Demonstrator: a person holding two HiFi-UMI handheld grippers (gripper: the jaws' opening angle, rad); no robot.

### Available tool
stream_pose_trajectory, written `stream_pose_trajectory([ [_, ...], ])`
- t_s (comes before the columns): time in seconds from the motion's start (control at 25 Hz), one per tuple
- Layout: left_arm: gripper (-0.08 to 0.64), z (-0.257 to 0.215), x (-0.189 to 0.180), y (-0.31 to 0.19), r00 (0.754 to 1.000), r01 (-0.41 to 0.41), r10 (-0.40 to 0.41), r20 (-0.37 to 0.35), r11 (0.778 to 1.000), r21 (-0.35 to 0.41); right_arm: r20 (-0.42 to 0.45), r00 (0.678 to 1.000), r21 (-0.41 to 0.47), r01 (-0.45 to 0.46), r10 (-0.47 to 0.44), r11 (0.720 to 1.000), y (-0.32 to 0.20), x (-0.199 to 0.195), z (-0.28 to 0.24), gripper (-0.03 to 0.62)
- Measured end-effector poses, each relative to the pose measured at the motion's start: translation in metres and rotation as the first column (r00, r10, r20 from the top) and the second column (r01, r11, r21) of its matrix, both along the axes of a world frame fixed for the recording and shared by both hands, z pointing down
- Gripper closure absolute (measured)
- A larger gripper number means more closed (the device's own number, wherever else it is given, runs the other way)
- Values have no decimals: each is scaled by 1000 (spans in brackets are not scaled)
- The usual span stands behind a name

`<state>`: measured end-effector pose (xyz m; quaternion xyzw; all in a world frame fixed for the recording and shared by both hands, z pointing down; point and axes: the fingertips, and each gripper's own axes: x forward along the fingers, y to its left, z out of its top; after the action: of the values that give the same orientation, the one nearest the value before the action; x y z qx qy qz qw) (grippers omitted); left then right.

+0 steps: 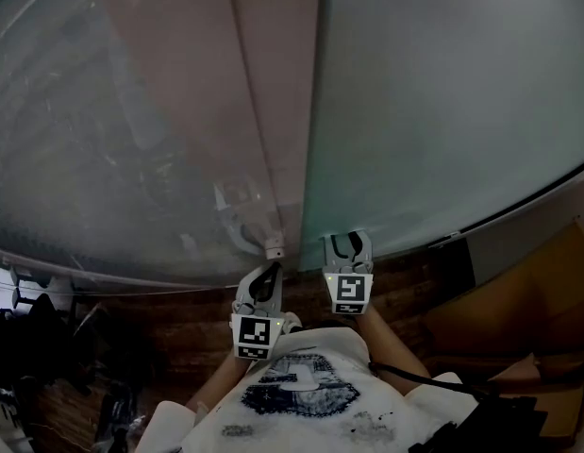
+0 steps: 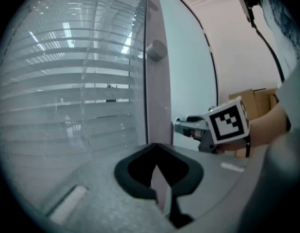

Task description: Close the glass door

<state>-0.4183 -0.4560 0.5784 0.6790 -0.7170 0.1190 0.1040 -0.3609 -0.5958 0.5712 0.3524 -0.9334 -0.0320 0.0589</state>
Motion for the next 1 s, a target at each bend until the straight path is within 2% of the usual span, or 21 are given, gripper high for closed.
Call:
stream_pose_trajectory([
  [1.0, 557, 2, 6, 8, 1000, 1, -1, 3, 1000, -11, 0, 1000, -4, -2, 2, 1000, 1, 4, 0, 443],
])
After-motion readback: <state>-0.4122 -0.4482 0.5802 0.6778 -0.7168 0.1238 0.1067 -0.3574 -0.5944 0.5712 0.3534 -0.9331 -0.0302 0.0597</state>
